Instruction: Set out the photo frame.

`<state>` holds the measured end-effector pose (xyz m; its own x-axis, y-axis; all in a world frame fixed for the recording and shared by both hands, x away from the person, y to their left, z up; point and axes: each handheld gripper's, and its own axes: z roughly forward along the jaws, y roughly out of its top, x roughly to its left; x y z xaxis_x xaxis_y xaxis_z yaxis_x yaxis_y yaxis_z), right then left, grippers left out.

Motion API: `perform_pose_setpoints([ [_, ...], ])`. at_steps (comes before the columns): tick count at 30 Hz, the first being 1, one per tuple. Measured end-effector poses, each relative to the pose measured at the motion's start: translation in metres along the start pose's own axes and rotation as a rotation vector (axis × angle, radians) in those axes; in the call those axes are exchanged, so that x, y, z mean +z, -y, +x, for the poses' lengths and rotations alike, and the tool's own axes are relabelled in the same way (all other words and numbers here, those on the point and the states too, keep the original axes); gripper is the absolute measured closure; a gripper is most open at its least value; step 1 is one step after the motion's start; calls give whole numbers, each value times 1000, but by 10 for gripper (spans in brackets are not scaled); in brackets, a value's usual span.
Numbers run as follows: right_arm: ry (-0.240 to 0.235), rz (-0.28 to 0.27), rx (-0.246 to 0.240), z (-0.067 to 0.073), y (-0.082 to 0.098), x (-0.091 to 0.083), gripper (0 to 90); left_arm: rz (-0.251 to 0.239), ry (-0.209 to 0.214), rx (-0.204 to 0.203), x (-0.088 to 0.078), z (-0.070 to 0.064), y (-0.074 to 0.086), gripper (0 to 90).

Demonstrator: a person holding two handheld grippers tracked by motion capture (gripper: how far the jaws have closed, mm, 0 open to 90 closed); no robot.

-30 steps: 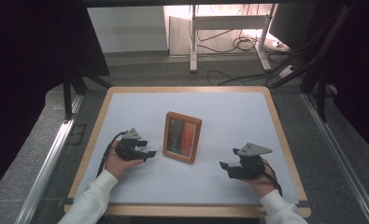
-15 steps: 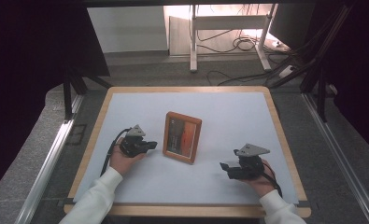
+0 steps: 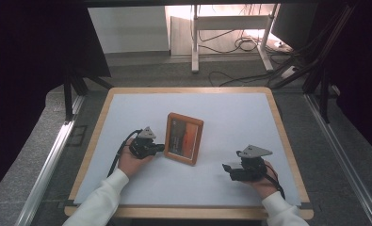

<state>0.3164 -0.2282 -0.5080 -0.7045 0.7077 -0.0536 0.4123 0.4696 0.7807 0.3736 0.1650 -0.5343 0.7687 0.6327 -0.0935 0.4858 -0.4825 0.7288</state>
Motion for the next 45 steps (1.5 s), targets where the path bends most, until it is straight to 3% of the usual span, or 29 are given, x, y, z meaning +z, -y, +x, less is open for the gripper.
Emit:
perform_pose_setpoints([
  [27, 6, 8, -1, -1, 1, 1, 233, 15, 42, 54, -3, -15, 3, 895],
  [45, 0, -12, 17, -4, 2, -1, 234, -16, 38, 25, -10, -11, 2, 895],
])
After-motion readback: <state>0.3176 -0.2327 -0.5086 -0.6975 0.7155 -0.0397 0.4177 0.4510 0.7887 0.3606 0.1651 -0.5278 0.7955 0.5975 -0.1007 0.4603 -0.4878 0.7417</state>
